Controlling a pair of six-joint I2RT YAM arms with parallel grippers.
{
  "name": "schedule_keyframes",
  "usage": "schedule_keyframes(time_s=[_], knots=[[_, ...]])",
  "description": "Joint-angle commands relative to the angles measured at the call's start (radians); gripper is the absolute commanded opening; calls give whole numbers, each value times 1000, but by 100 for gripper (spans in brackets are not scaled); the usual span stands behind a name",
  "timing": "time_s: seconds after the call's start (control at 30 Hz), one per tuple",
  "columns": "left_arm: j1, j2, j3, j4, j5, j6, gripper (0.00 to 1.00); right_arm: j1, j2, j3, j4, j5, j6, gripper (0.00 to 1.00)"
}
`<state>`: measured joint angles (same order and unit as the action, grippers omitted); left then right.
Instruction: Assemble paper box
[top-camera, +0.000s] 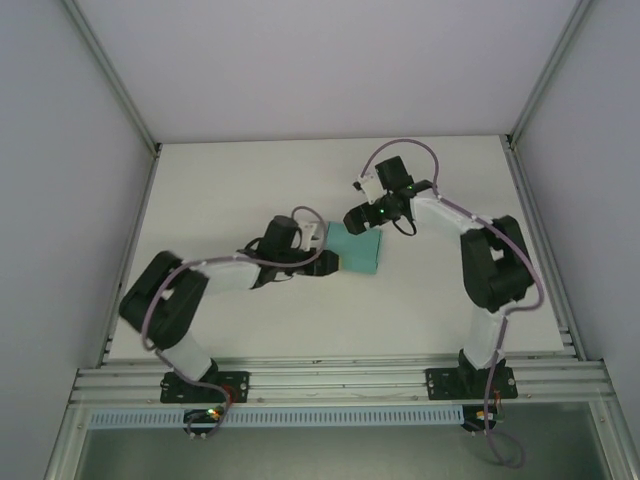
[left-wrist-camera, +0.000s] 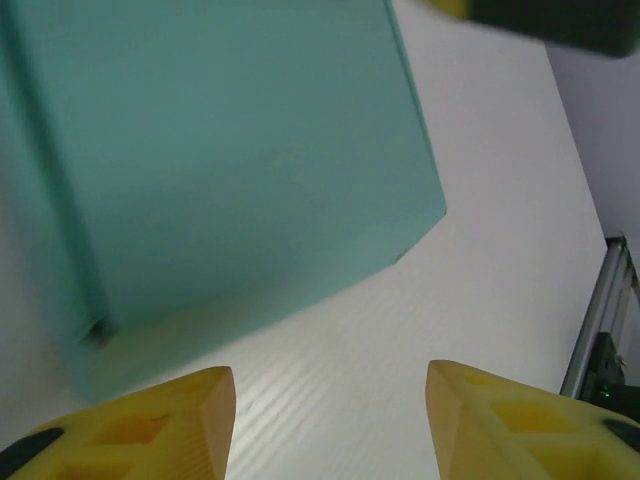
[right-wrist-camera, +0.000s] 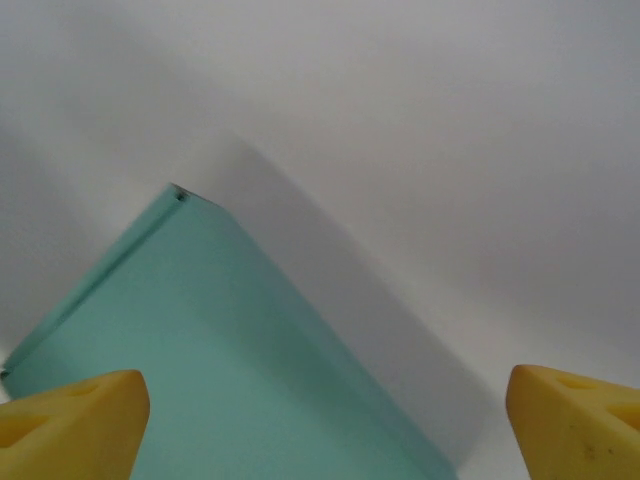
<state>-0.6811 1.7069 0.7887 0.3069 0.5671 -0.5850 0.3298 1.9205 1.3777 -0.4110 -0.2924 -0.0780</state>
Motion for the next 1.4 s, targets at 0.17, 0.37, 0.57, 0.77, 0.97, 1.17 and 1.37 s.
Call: schedule_keyframes(time_s=[0.17, 0.37, 0.57, 0.77, 0.97, 1.17, 1.37], knots=[[-1, 189, 158, 51, 2, -27, 51, -3, 103, -6, -65, -240, 116, 79], [3, 232, 201, 41, -36, -28, 52, 26, 61, -154, 7, -301, 194, 75], [4, 265, 225, 72, -47, -83, 53, 69, 42, -239, 80, -354, 268, 64], [-4, 279, 194, 207, -89, -214, 62, 114, 29, -305, 176, -378, 361, 54], [-30, 291, 225, 128, -164, -251, 53, 138, 16, -392, 316, -391, 466, 52], [-70, 290, 321, -191, -338, -213, 40, 157, 3, -418, 359, -395, 495, 50], [-84, 324, 351, -212, -342, -243, 21, 161, -4, -440, 398, -395, 523, 49]])
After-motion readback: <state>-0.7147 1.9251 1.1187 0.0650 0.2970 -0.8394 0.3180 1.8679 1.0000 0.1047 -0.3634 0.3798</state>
